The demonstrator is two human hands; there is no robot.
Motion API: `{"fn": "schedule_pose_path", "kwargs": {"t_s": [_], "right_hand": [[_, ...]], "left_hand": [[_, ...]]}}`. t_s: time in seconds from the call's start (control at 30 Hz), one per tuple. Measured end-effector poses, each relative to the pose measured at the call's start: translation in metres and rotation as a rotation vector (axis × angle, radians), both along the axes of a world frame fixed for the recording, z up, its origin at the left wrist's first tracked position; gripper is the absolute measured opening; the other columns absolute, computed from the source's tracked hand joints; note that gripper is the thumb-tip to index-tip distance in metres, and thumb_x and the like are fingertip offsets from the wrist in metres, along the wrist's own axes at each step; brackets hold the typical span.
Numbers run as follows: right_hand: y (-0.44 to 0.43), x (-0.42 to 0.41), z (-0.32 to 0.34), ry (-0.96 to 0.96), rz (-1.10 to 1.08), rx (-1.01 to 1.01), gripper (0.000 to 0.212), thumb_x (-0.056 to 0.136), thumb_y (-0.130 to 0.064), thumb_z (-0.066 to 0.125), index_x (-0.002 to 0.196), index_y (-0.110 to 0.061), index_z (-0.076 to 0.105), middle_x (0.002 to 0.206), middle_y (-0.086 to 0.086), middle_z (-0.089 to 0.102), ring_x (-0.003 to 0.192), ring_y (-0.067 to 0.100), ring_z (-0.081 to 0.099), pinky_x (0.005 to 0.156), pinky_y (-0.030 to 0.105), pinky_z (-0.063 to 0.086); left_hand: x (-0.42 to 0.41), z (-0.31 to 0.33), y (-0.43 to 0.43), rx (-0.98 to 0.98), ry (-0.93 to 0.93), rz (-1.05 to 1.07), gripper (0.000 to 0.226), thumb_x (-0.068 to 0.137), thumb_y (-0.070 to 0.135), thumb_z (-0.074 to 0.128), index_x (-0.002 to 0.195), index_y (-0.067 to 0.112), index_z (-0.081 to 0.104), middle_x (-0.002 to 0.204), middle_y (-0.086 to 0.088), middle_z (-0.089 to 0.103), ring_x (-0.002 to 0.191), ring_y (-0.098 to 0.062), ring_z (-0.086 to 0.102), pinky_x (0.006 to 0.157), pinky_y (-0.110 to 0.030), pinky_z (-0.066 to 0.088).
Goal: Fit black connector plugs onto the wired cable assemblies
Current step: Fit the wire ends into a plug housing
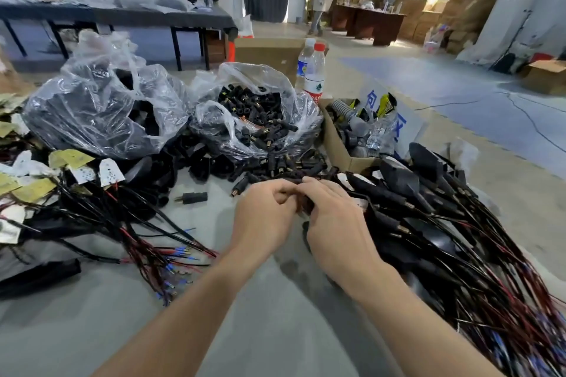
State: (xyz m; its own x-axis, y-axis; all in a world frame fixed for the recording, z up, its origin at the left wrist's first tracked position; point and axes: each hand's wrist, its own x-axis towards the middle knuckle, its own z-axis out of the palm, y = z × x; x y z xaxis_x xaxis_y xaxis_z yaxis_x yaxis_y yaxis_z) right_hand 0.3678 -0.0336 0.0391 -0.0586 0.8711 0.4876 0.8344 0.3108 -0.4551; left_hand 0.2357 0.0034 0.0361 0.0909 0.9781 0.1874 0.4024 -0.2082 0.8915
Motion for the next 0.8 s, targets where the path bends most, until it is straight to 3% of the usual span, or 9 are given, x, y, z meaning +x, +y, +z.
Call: {"fn": "schedule_pose_path", "kwargs": {"t_s": [0.07, 0.2, 0.27, 0.33, 0.4, 0.53, 0.63, 0.73, 0.8], "right_hand": [[0.014, -0.021, -0.007, 0.08, 0.049, -0.089, 0.058, 0.073, -0.016, 0.035, 0.12, -0.024, 0.069, 0.117, -0.007, 0.069, 0.113, 0.008, 0.054, 0.087, 0.007, 0.029], [0.05, -0.048, -0.026, 0.033, -0.001, -0.218, 0.063, 0.083, -0.002, 0.049, 0.145, -0.016, 0.051, 0.14, 0.005, 0.057, 0.134, 0.024, 0.043, 0.11, 0.031, 0.034], [0.068, -0.055, -0.035, -0.047, -0.06, -0.255, 0.066, 0.085, 0.001, 0.053, 0.149, -0.013, 0.044, 0.145, 0.006, 0.053, 0.136, 0.028, 0.038, 0.115, 0.036, 0.03], [0.084, -0.063, -0.042, -0.132, -0.079, -0.295, 0.064, 0.088, -0.007, 0.055, 0.151, -0.014, 0.041, 0.148, 0.005, 0.049, 0.141, 0.029, 0.033, 0.12, 0.038, 0.023], [0.096, -0.07, -0.049, -0.195, -0.091, -0.305, 0.061, 0.09, -0.012, 0.053, 0.15, -0.018, 0.042, 0.141, 0.005, 0.051, 0.14, 0.029, 0.034, 0.121, 0.038, 0.019], [0.105, -0.08, -0.054, -0.146, -0.146, -0.263, 0.052, 0.085, -0.008, 0.056, 0.133, -0.027, 0.059, 0.112, -0.002, 0.056, 0.124, 0.024, 0.046, 0.111, 0.033, 0.027], [0.096, -0.083, -0.053, -0.116, -0.114, -0.192, 0.029, 0.084, -0.013, 0.064, 0.106, -0.028, 0.074, 0.097, -0.009, 0.058, 0.113, 0.022, 0.052, 0.102, 0.03, 0.03], [0.07, -0.096, -0.044, 0.195, 0.002, -0.056, 0.012, 0.085, -0.018, 0.07, 0.089, -0.027, 0.078, 0.089, -0.019, 0.069, 0.098, 0.008, 0.058, 0.097, 0.023, 0.038], [0.058, -0.106, -0.032, 0.508, 0.144, -0.22, 0.012, 0.086, -0.033, 0.066, 0.084, -0.03, 0.077, 0.075, -0.016, 0.072, 0.073, 0.0, 0.06, 0.071, 0.014, 0.043]], "left_hand": [[-0.025, -0.005, 0.005, 0.054, 0.141, 0.095, 0.02, 0.088, 0.027, 0.064, 0.088, 0.043, 0.075, 0.063, 0.021, 0.07, 0.066, 0.004, 0.067, 0.061, -0.019, 0.048], [-0.075, -0.013, 0.01, 0.088, 0.337, 0.278, 0.028, 0.084, 0.023, 0.063, 0.103, 0.038, 0.078, 0.063, 0.013, 0.068, 0.07, -0.016, 0.067, 0.07, -0.026, 0.048], [-0.104, -0.014, 0.013, 0.079, 0.465, 0.287, 0.042, 0.078, 0.011, 0.066, 0.112, 0.034, 0.077, 0.088, 0.013, 0.074, 0.084, -0.015, 0.066, 0.084, -0.026, 0.05], [-0.134, -0.013, 0.017, 0.086, 0.582, 0.228, 0.055, 0.07, -0.002, 0.064, 0.116, 0.026, 0.077, 0.121, 0.007, 0.07, 0.117, -0.019, 0.059, 0.106, -0.03, 0.044], [-0.159, -0.014, 0.018, 0.06, 0.707, 0.195, 0.056, 0.066, -0.007, 0.061, 0.11, 0.023, 0.078, 0.132, 0.004, 0.065, 0.13, -0.022, 0.049, 0.111, -0.032, 0.035], [-0.178, -0.024, 0.017, 0.109, 0.863, 0.167, 0.032, 0.079, 0.001, 0.066, 0.092, 0.025, 0.081, 0.115, 0.005, 0.073, 0.121, -0.017, 0.06, 0.122, -0.034, 0.018], [-0.177, -0.025, 0.017, 0.272, 0.773, 0.264, 0.024, 0.086, 0.003, 0.071, 0.093, 0.022, 0.083, 0.1, 0.005, 0.078, 0.105, -0.015, 0.069, 0.122, -0.038, 0.021], [-0.169, -0.02, 0.016, 0.474, 0.665, 0.305, 0.02, 0.083, 0.001, 0.078, 0.092, 0.019, 0.083, 0.091, 0.005, 0.079, 0.094, -0.015, 0.072, 0.118, -0.043, 0.033], [-0.164, -0.016, 0.015, 0.581, 0.648, 0.264, 0.018, 0.086, 0.006, 0.076, 0.094, 0.021, 0.083, 0.091, 0.007, 0.078, 0.092, -0.012, 0.07, 0.116, -0.037, 0.032]]}}
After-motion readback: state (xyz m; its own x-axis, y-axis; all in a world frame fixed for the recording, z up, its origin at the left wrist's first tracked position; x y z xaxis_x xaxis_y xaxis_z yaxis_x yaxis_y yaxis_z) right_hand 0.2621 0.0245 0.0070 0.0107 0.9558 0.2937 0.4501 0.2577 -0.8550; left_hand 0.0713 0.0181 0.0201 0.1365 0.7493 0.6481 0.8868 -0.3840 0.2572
